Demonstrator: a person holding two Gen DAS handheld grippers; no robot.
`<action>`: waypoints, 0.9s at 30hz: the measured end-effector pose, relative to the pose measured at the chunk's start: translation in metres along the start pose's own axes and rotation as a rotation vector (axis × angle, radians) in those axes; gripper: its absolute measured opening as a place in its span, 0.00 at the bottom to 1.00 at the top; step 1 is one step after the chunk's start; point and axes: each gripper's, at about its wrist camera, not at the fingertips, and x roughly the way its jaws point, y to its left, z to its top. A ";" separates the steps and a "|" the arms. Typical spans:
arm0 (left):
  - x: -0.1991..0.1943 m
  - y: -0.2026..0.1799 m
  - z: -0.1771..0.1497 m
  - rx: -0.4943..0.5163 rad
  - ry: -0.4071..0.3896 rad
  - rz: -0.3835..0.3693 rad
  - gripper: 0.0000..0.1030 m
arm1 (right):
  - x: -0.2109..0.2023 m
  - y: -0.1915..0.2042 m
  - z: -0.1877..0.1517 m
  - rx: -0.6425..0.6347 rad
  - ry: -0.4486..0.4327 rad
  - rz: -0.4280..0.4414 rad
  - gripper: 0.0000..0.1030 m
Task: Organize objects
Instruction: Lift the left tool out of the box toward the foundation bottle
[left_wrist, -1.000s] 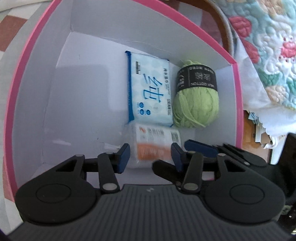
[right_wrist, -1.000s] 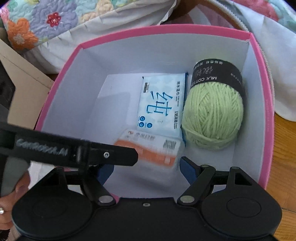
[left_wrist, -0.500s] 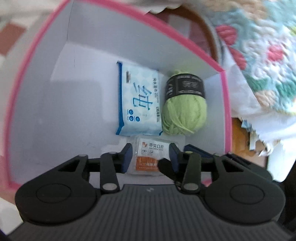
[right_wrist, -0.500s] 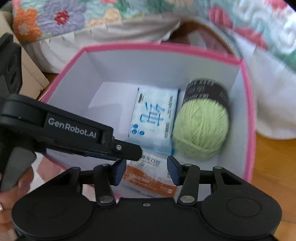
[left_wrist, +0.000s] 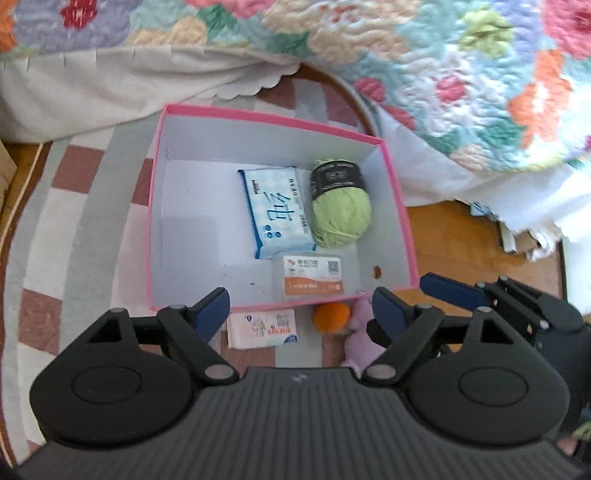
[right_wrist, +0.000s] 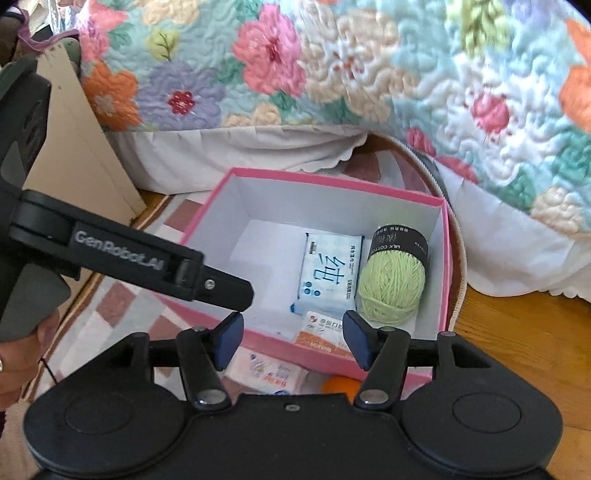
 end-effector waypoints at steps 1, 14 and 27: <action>-0.009 -0.002 -0.002 0.016 -0.005 -0.003 0.82 | -0.007 0.002 0.001 0.003 0.003 0.003 0.66; -0.095 -0.030 -0.051 0.190 -0.062 0.031 0.86 | -0.095 0.030 -0.024 -0.069 -0.070 0.012 0.78; -0.118 -0.023 -0.126 0.214 -0.024 -0.017 0.94 | -0.130 0.066 -0.110 -0.137 -0.146 -0.090 0.90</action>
